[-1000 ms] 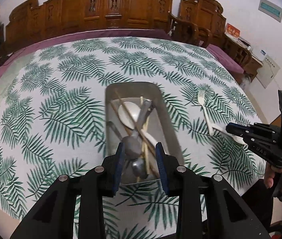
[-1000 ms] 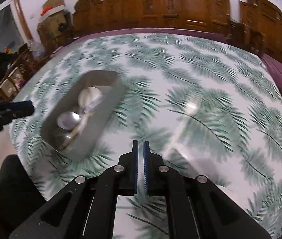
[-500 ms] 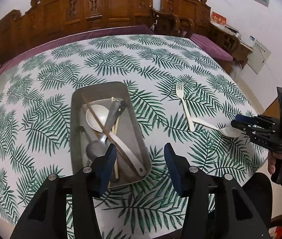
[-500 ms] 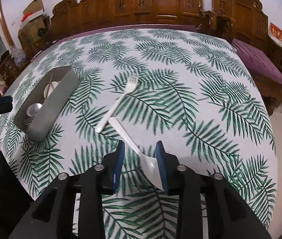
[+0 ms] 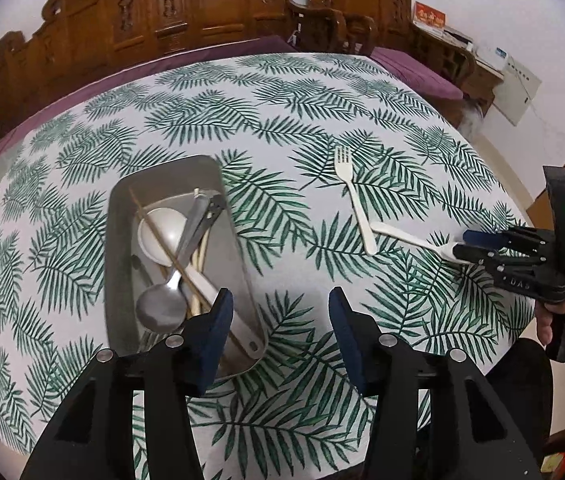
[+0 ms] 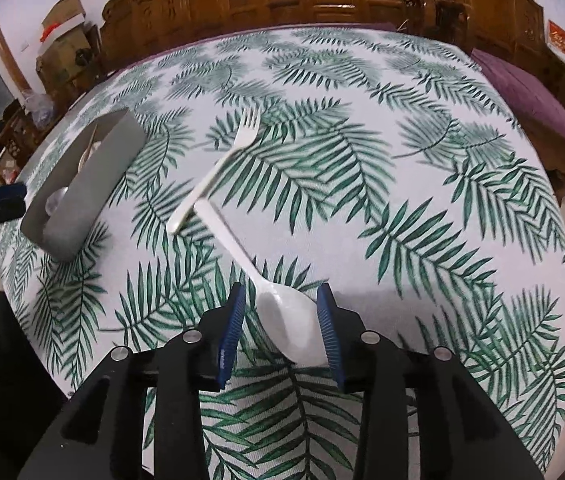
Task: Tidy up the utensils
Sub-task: 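Grasp a white plastic spoon at the pile with the right gripper, then grasp the white plastic fork with the left gripper while the right gripper holds the spoon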
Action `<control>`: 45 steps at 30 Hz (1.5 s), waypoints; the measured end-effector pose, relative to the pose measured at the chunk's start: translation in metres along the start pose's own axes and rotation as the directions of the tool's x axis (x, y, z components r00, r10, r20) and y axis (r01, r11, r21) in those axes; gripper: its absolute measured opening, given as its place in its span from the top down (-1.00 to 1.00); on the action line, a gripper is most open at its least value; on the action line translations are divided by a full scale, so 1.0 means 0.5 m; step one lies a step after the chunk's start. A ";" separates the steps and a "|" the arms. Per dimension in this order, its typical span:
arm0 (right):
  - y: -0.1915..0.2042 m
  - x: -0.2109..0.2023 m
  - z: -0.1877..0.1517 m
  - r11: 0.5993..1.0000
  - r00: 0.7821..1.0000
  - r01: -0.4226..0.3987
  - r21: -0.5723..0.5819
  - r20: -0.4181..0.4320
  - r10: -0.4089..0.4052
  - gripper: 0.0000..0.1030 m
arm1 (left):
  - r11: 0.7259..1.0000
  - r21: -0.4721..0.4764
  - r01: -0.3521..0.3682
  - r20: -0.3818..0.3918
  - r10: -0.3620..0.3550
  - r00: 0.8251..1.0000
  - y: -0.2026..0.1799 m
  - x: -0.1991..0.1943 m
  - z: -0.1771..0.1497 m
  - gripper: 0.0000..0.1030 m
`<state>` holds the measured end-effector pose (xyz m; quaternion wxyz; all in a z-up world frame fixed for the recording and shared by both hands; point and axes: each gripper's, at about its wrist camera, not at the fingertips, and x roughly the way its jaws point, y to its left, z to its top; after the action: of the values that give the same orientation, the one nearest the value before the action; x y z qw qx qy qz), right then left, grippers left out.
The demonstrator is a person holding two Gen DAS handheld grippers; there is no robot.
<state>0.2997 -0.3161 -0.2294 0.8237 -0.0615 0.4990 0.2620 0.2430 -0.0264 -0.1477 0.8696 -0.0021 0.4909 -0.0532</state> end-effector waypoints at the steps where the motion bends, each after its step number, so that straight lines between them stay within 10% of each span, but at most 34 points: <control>1: 0.000 0.003 -0.002 1.000 1.000 0.005 -0.003 -0.006 -0.005 0.23 | 1.000 0.008 -0.001 -0.001 0.001 1.000 -0.006 0.004 0.004 0.08; 8: -0.002 0.011 -0.012 0.999 0.998 0.035 -0.039 -0.047 -0.037 0.24 | 0.999 0.042 0.003 -0.014 -0.003 1.000 -0.044 0.031 0.024 0.08; 15: -0.019 0.002 -0.001 1.000 0.999 0.016 -0.025 -0.033 -0.016 0.86 | 0.997 0.079 0.014 -0.032 -0.011 0.999 -0.083 0.062 0.039 0.08; 31: -0.015 -0.028 0.010 0.999 0.999 -0.039 -0.023 0.007 0.039 0.87 | 0.996 0.079 0.049 -0.067 -0.044 0.997 -0.138 0.185 0.119 0.09; 45: -0.044 -0.035 0.016 0.999 0.999 -0.042 0.020 0.016 0.041 0.86 | 0.994 0.050 0.096 -0.110 -0.090 0.990 -0.159 0.303 0.177 0.54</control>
<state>0.3104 -0.3384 -0.2140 0.8225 -0.0407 0.4964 0.2745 0.3890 -0.1242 -0.2268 0.8381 0.0017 0.5348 -0.1074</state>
